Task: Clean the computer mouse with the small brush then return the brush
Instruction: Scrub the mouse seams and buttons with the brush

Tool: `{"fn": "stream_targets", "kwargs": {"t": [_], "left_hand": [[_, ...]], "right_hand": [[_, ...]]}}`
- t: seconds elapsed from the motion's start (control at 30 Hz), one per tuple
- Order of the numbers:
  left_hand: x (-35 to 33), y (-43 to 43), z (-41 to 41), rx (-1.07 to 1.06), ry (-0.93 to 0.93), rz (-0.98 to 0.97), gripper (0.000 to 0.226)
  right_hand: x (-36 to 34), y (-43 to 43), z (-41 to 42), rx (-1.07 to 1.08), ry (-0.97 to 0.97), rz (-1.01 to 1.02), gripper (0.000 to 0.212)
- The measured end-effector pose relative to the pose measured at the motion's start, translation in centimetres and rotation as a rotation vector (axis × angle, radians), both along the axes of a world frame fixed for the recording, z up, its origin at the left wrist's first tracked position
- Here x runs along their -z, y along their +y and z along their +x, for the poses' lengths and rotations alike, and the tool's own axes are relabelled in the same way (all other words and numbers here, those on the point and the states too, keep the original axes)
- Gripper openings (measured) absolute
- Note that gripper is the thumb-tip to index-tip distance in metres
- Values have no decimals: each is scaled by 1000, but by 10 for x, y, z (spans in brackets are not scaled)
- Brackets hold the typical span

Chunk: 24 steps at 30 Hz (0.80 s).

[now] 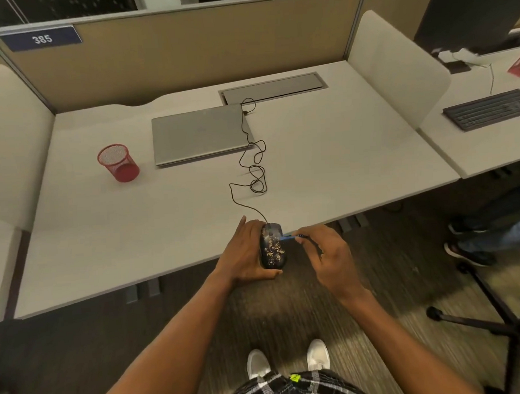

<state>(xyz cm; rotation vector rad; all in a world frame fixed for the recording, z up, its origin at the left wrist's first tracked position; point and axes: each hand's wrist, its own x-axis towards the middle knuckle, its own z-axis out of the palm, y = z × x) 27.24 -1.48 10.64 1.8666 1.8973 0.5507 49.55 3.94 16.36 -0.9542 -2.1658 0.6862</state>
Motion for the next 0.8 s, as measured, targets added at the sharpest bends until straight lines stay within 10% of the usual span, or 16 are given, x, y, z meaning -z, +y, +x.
{"fn": "stream_targets", "kwargs": {"t": [0.8], "left_hand": [[-2,-5,49,-35,38,14,119]], "right_hand": [[-23,-5,40,97,101,-124,13]]}}
